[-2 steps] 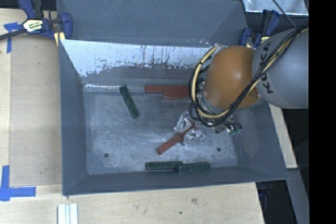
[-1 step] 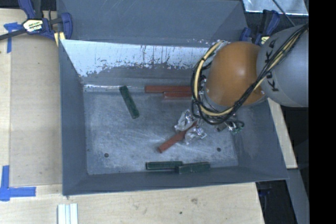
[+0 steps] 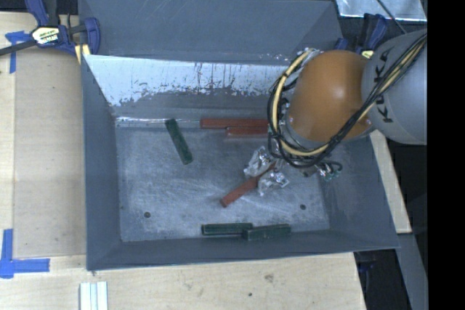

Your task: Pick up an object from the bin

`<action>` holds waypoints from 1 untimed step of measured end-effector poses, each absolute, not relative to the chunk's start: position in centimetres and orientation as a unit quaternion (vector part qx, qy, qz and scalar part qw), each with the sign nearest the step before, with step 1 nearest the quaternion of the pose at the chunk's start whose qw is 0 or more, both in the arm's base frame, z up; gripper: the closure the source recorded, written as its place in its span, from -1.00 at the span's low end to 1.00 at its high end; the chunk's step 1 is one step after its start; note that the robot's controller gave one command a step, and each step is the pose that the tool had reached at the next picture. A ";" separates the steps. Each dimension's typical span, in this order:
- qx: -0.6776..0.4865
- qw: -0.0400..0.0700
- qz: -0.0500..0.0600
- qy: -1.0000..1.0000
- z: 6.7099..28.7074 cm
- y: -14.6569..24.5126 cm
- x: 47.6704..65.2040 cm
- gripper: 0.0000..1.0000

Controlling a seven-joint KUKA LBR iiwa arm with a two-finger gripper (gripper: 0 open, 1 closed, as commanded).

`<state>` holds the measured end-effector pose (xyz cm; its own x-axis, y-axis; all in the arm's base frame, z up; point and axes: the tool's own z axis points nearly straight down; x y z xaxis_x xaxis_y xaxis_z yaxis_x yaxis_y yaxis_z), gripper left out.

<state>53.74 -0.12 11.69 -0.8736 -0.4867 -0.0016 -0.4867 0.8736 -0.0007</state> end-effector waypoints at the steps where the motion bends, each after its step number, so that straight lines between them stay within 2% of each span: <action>1: -0.251 0.002 -0.001 0.968 13.1 -0.2 53.8 1.00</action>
Offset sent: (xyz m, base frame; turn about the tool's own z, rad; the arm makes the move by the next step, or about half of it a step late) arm 0.0000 0.0000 0.0037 0.0000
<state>53.80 -0.15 13.11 -0.8738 -0.4864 -0.0038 -0.4863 0.8738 -0.0021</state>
